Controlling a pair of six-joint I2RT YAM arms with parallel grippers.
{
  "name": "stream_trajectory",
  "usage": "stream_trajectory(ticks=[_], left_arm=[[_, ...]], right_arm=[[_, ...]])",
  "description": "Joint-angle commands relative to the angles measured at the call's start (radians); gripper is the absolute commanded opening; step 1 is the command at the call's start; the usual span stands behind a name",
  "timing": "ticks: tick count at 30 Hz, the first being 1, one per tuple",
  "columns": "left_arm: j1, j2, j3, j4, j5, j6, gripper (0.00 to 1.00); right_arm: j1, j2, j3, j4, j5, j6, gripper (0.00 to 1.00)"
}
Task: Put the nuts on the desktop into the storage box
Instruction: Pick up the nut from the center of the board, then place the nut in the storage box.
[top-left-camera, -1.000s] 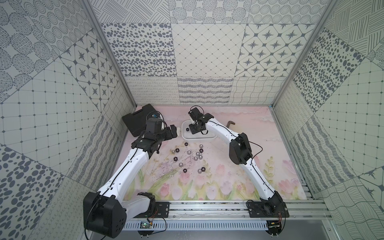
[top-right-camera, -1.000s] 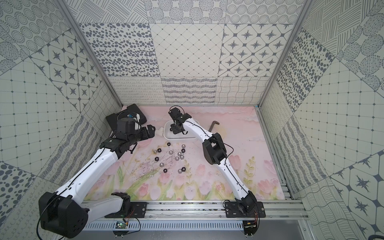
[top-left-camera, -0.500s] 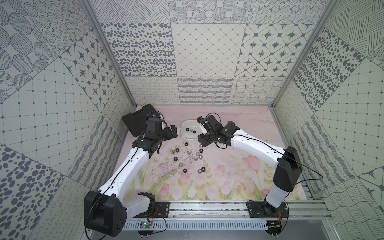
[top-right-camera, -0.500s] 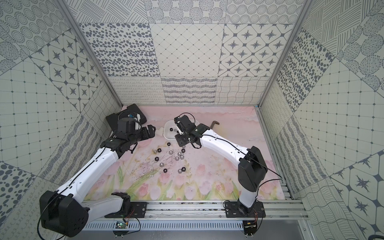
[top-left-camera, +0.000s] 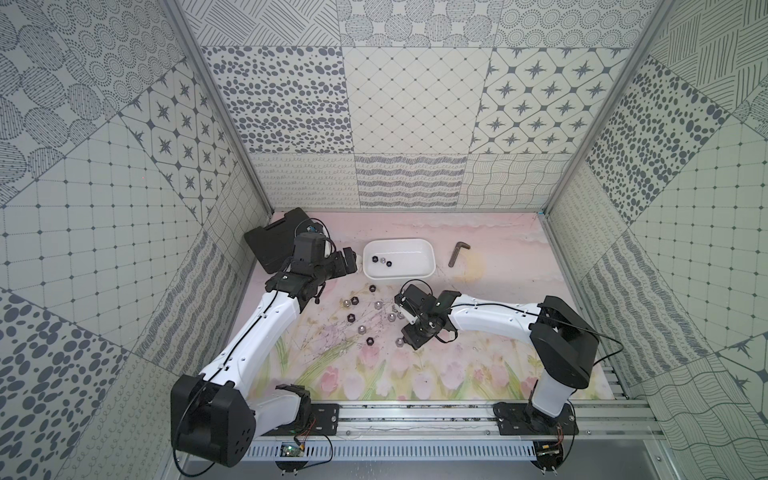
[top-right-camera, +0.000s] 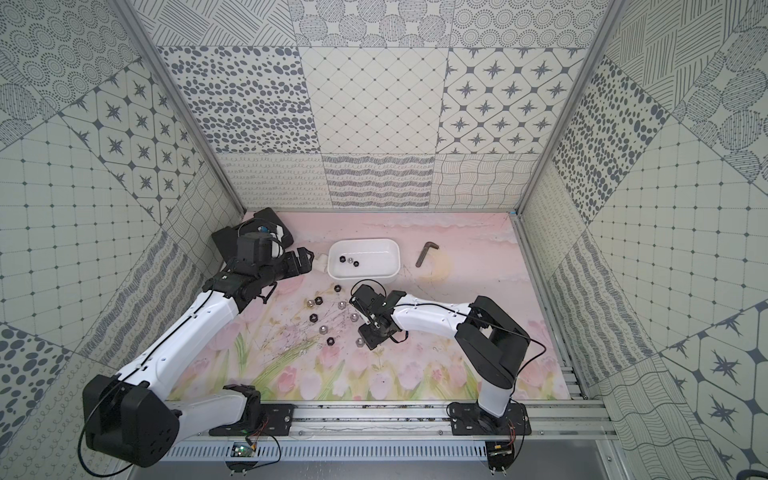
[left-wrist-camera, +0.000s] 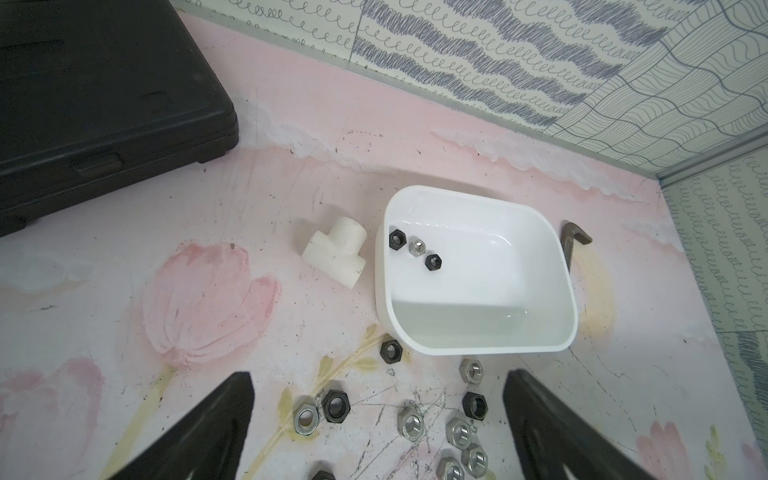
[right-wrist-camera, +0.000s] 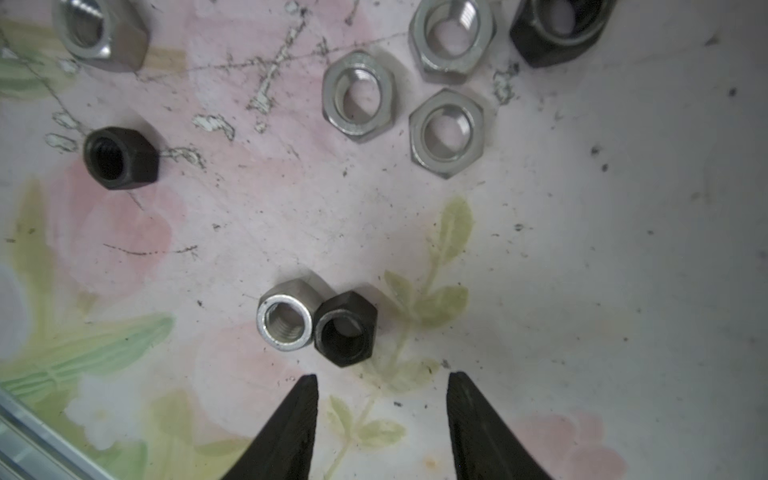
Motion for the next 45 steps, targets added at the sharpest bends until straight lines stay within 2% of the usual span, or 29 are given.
stream_trajectory(ticks=[1,15,17,21,25,27,32,36,41,45], left_arm=[[-0.003,-0.005,0.007,-0.009,0.009,0.000,0.99],[-0.003,-0.017,-0.011,-0.010,-0.018,0.009,0.99],[-0.003,-0.020,-0.012,-0.010,-0.022,0.010,0.99],[-0.003,-0.023,-0.014,-0.009,-0.025,0.012,0.99],[-0.003,-0.024,-0.016,-0.008,-0.027,0.012,0.99],[-0.003,-0.026,-0.017,-0.007,-0.026,0.010,0.99],[-0.003,-0.021,-0.016,-0.004,-0.020,0.007,0.99],[-0.003,-0.031,-0.012,-0.013,-0.013,0.004,0.99],[-0.004,-0.042,-0.021,-0.003,-0.012,0.003,0.99],[-0.003,-0.043,-0.020,0.000,0.004,0.004,0.99]], right_arm=[[0.012,0.034,0.020,0.034,-0.015,-0.009,0.55],[0.021,0.110,0.074,0.031,-0.013,-0.049,0.52],[0.021,0.115,0.080,0.028,-0.016,-0.050,0.47],[0.022,0.117,0.086,0.009,-0.016,-0.045,0.30],[0.022,0.094,0.083,0.000,0.011,-0.046,0.22],[0.022,0.077,0.095,0.000,0.023,-0.048,0.21],[0.001,0.024,0.177,0.006,0.027,-0.056,0.20],[-0.054,0.008,0.280,0.031,0.009,-0.083,0.19],[-0.157,0.055,0.447,0.038,-0.037,-0.090,0.18],[-0.218,0.128,0.568,0.038,-0.025,-0.103,0.17]])
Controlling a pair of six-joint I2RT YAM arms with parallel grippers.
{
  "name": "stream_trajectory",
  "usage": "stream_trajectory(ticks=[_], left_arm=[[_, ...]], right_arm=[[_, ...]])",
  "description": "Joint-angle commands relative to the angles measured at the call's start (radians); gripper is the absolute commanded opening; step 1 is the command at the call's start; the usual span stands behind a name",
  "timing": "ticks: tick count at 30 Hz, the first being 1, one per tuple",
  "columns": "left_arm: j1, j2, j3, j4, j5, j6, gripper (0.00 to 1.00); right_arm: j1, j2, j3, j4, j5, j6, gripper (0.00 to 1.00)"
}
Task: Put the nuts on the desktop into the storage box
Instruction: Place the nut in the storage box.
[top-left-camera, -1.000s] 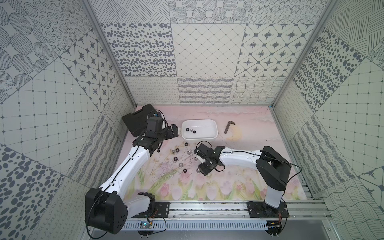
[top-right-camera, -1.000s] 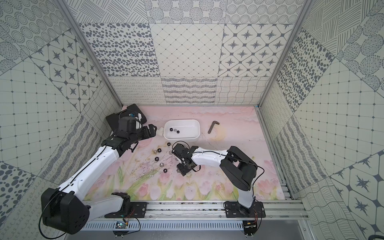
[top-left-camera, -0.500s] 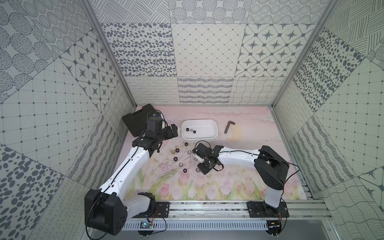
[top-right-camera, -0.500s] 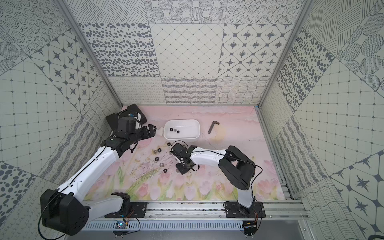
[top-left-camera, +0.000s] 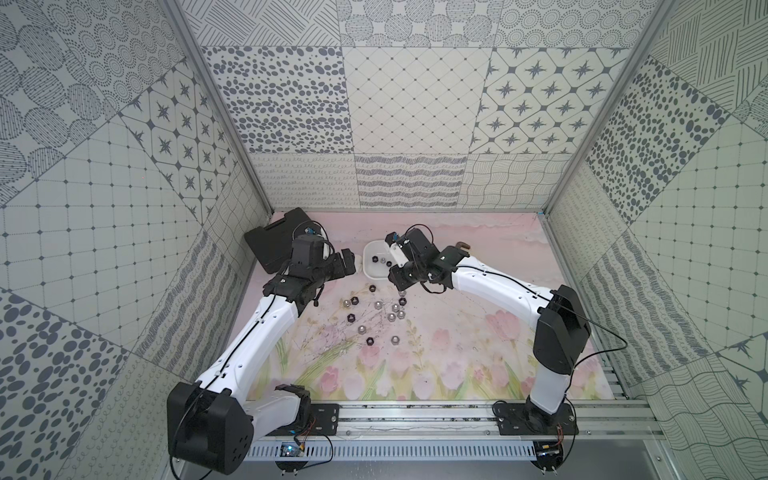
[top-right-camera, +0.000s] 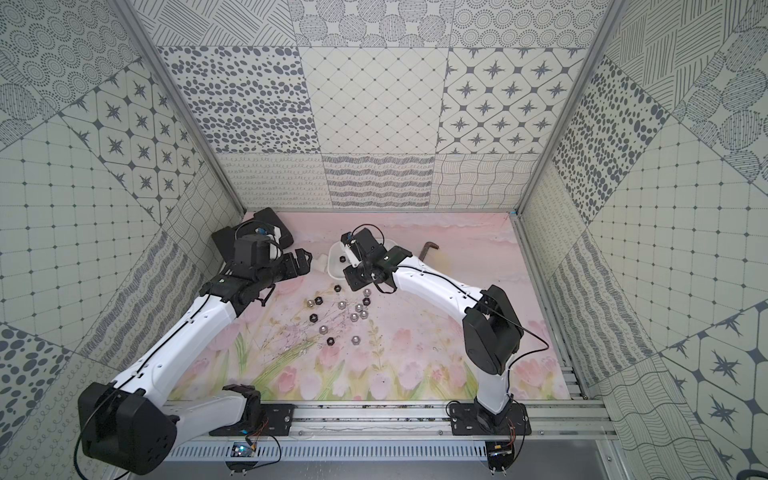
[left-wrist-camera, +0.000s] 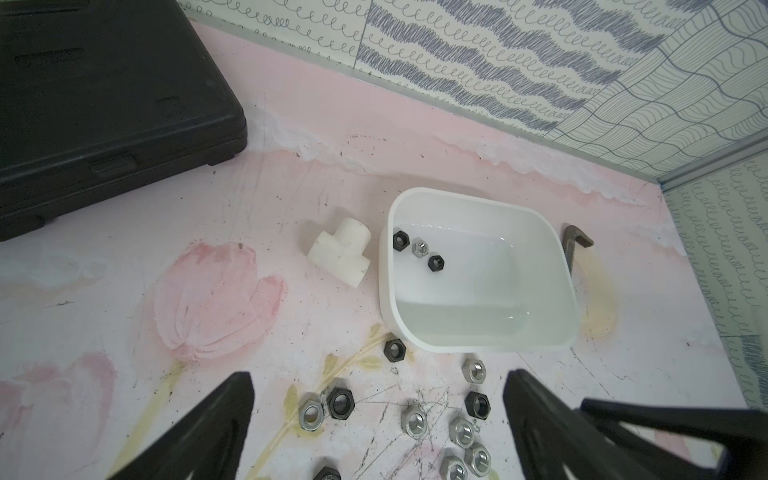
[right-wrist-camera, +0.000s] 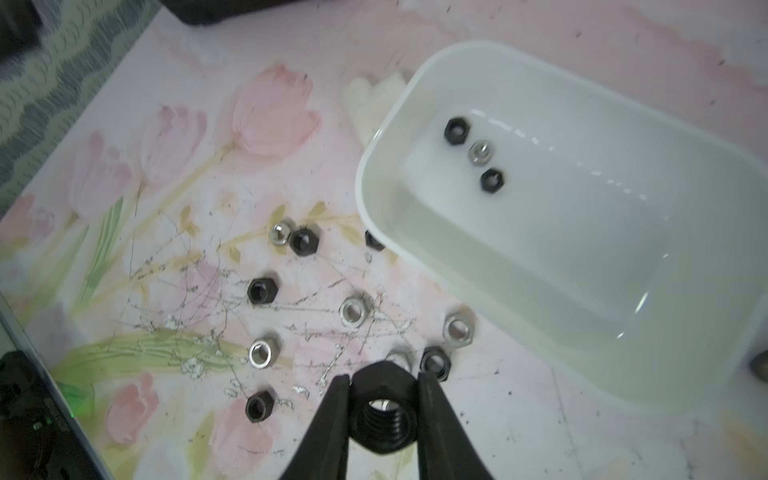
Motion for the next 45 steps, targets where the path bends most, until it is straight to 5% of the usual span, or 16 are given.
stream_trajectory(ticks=[1,12,27,38,45], left_arm=[[-0.001,-0.010,-0.003,0.002,0.017,0.003,0.99],[-0.003,-0.011,0.000,0.001,0.017,-0.001,0.99],[-0.003,0.013,0.009,0.006,0.020,0.000,0.99],[-0.003,-0.011,-0.005,0.004,0.001,0.005,0.99],[-0.003,-0.005,-0.004,0.002,0.010,0.002,0.99]], right_arm=[[-0.040,0.082,0.082,0.025,-0.006,-0.018,0.17],[-0.140,0.375,0.347,0.009,0.008,-0.002,0.16],[-0.142,0.667,0.669,-0.081,0.040,-0.004,0.17],[-0.134,0.745,0.736,-0.109,0.080,-0.025,0.20],[-0.133,0.751,0.721,-0.111,0.107,-0.030,0.35]])
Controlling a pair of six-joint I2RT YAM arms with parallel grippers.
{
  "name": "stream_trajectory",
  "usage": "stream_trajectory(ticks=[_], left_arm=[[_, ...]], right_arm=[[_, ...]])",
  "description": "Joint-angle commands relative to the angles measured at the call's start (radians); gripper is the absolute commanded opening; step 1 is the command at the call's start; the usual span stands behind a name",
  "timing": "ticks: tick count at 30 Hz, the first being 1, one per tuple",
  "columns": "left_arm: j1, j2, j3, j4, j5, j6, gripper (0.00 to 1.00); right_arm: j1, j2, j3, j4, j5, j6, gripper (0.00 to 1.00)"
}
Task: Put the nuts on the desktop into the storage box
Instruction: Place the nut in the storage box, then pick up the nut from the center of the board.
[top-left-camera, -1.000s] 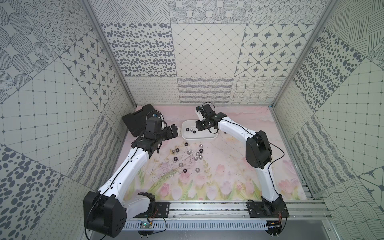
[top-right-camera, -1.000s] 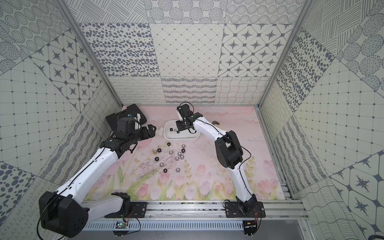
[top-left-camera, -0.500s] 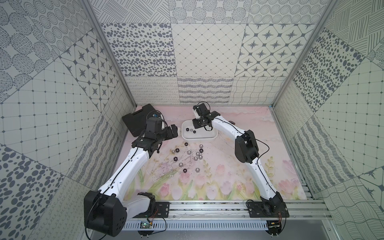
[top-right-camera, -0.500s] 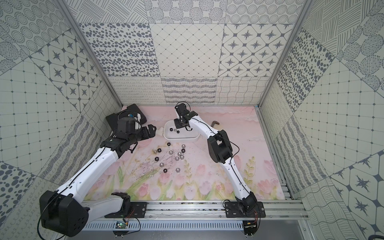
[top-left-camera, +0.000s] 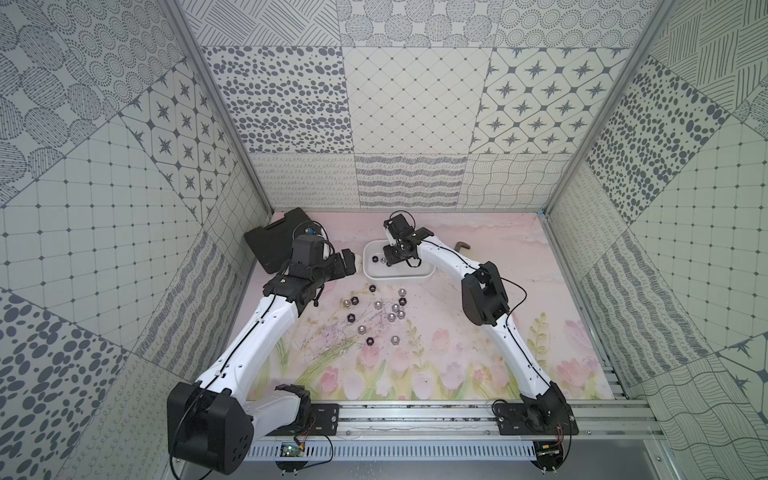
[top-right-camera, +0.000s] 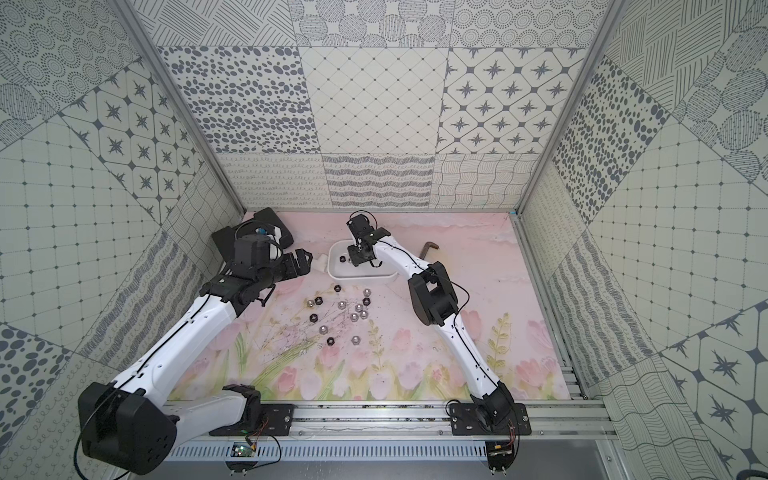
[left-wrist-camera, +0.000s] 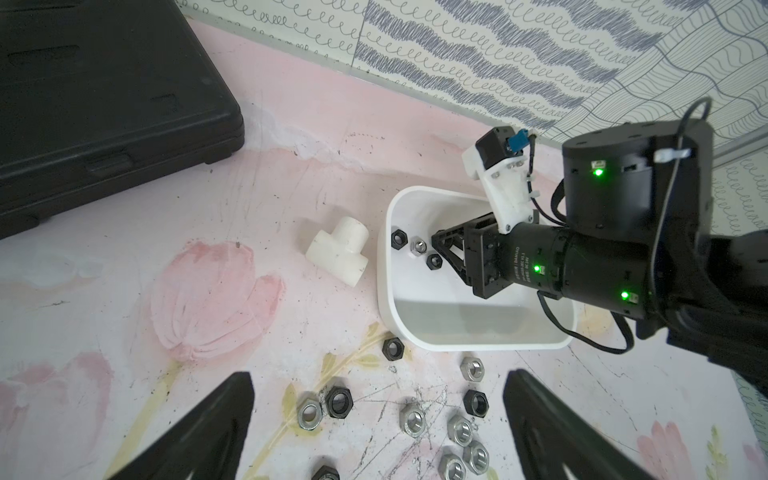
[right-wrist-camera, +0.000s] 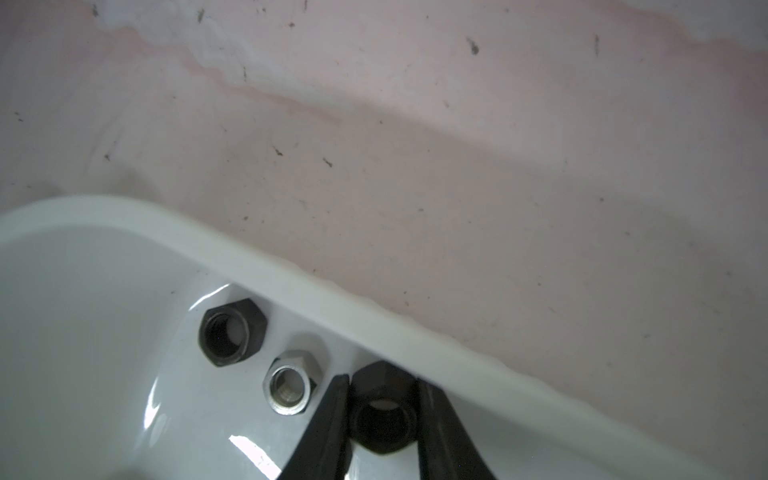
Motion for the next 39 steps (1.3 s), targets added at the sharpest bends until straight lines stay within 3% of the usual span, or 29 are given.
stream_trajectory(ticks=[1,3,9,15,19,29,34,39], left_arm=[[-0.003,-0.007,-0.005,0.003,0.004,0.002,0.99],[-0.002,-0.009,-0.005,0.001,0.003,0.004,0.99],[-0.002,-0.011,-0.004,-0.002,-0.001,0.005,0.99],[-0.003,-0.022,-0.011,0.001,-0.001,0.003,0.99],[-0.003,-0.019,-0.008,0.003,0.001,0.004,0.99],[-0.003,-0.018,-0.015,0.014,0.005,0.001,0.99],[-0.003,-0.016,-0.017,0.019,0.002,-0.011,0.99],[-0.003,-0.016,-0.015,0.013,-0.001,-0.011,0.99]], right_arm=[[0.007,0.007,0.016,0.014,0.024,-0.011,0.38],[0.012,-0.001,0.022,0.014,0.028,-0.017,0.45],[0.036,-0.078,0.020,0.023,0.046,-0.039,0.48],[0.073,-0.270,-0.108,0.087,0.069,-0.060,0.54],[0.094,-0.422,-0.261,0.132,0.035,-0.060,0.56],[0.206,-0.847,-0.857,0.160,0.062,-0.027,0.62],[0.292,-0.946,-1.031,0.106,0.068,0.031,0.66],[0.371,-0.927,-1.114,0.097,0.050,0.099,0.69]])
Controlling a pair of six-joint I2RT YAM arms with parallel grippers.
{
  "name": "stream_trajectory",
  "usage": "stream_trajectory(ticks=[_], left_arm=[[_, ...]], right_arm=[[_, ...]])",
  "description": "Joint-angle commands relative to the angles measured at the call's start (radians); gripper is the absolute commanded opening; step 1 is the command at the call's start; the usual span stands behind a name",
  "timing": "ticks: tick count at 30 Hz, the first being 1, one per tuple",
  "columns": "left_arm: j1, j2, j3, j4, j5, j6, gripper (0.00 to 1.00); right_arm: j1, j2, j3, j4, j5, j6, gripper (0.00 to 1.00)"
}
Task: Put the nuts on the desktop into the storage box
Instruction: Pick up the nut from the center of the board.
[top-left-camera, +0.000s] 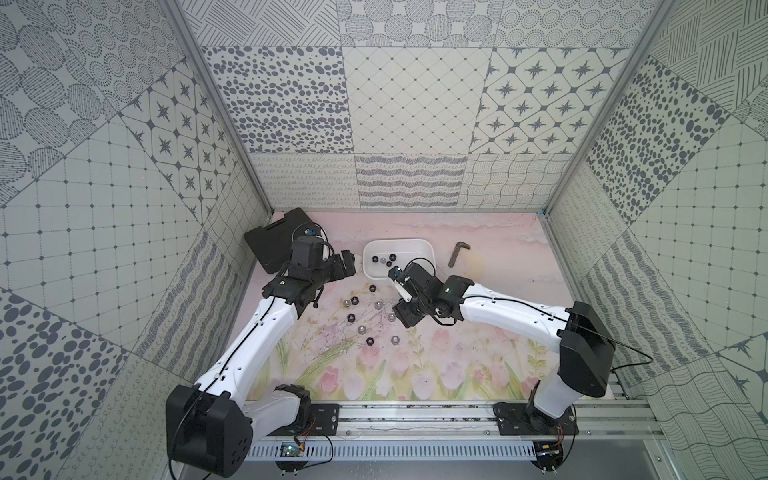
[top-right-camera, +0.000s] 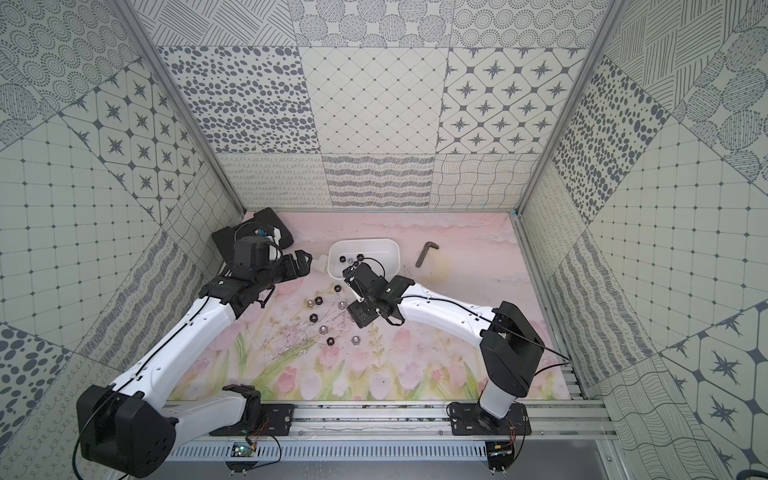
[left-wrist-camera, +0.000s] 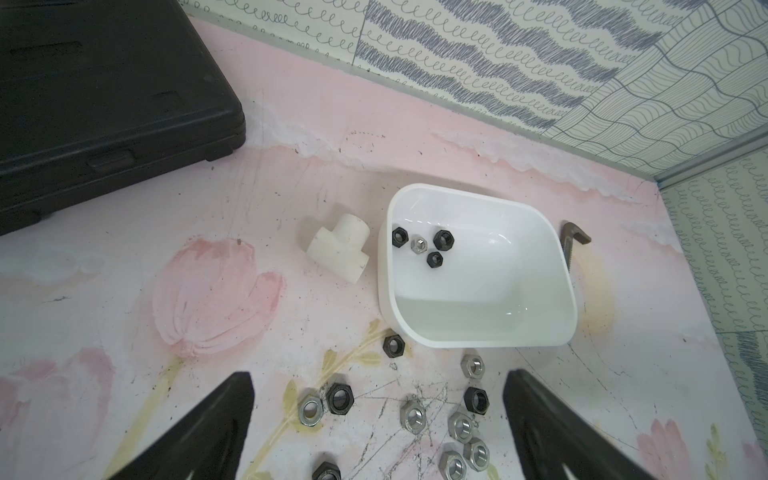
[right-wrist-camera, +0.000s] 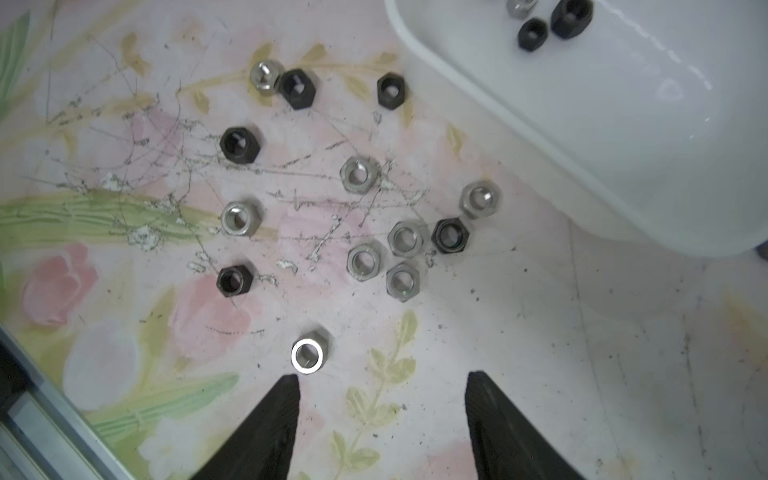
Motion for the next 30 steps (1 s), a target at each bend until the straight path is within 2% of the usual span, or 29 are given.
stream_trajectory(ticks=[1,10,19,30], left_arm=[[-0.003,-0.004,-0.003,0.011,-0.002,-0.005,0.99],[-0.002,-0.003,0.000,0.007,-0.005,-0.013,0.99],[-0.002,-0.009,-0.003,0.005,-0.009,-0.009,0.99],[-0.003,-0.016,-0.006,0.005,-0.016,-0.005,0.99]], right_arm=[[0.039,0.009,-0.027,0.008,-0.009,0.069,0.69],[0.096,0.165,0.017,0.010,-0.012,0.104,0.69],[0.101,0.241,0.053,0.009,-0.006,0.118,0.69],[0.112,0.286,0.074,0.006,-0.025,0.122,0.60]])
